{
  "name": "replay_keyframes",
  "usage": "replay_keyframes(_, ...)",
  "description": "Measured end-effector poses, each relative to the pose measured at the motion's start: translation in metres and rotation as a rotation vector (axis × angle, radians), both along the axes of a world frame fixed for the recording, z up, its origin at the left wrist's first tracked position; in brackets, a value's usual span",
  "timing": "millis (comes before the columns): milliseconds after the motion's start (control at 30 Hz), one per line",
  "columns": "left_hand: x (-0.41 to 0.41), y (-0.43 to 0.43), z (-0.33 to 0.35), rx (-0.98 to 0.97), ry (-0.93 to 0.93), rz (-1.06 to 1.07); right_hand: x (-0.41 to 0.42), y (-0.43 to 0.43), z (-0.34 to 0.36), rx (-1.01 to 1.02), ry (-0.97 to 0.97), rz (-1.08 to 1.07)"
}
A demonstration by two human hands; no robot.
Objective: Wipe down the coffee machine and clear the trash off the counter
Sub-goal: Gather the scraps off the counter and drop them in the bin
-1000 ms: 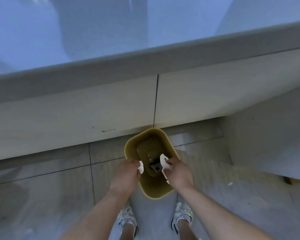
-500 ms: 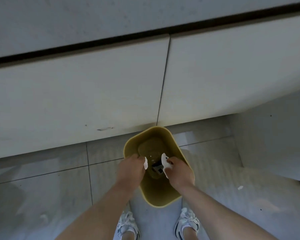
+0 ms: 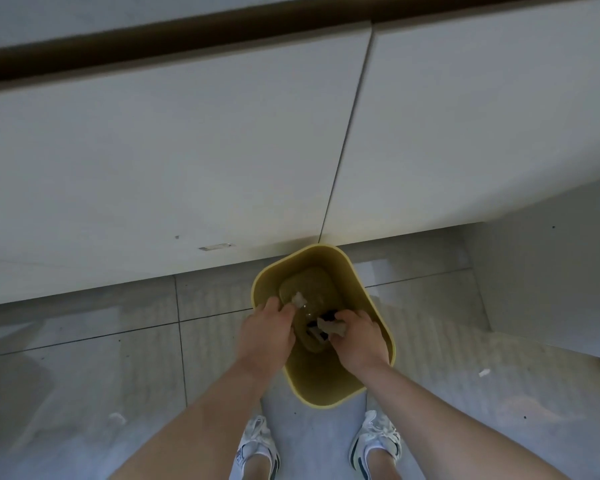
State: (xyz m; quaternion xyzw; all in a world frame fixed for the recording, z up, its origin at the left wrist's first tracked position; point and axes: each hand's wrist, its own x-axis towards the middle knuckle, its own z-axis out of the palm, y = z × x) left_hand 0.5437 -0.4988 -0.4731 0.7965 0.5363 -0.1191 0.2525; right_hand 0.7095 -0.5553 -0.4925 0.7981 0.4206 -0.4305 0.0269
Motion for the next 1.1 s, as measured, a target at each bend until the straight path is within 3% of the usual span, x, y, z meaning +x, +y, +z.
replay_keyframes(267, -0.003, -0.003, 0.013, 0.037, 0.059, -0.036, 0.005, 0.005, 0.019, 0.019, -0.012, 0.027)
replay_keyframes(467, -0.003, -0.001, 0.060, 0.028, 0.093, -0.026, 0.011, 0.011, 0.067, 0.081, -0.029, 0.117)
replay_keyframes(667, -0.003, -0.004, 0.135, 0.094, 0.032, 0.030, 0.016, 0.018, 0.151, 0.193, -0.064, 0.293)
replay_keyframes(1100, -0.016, -0.039, 0.354, 0.340, -0.066, 0.054, 0.007, 0.015, 0.383, 0.465, -0.106, 0.375)
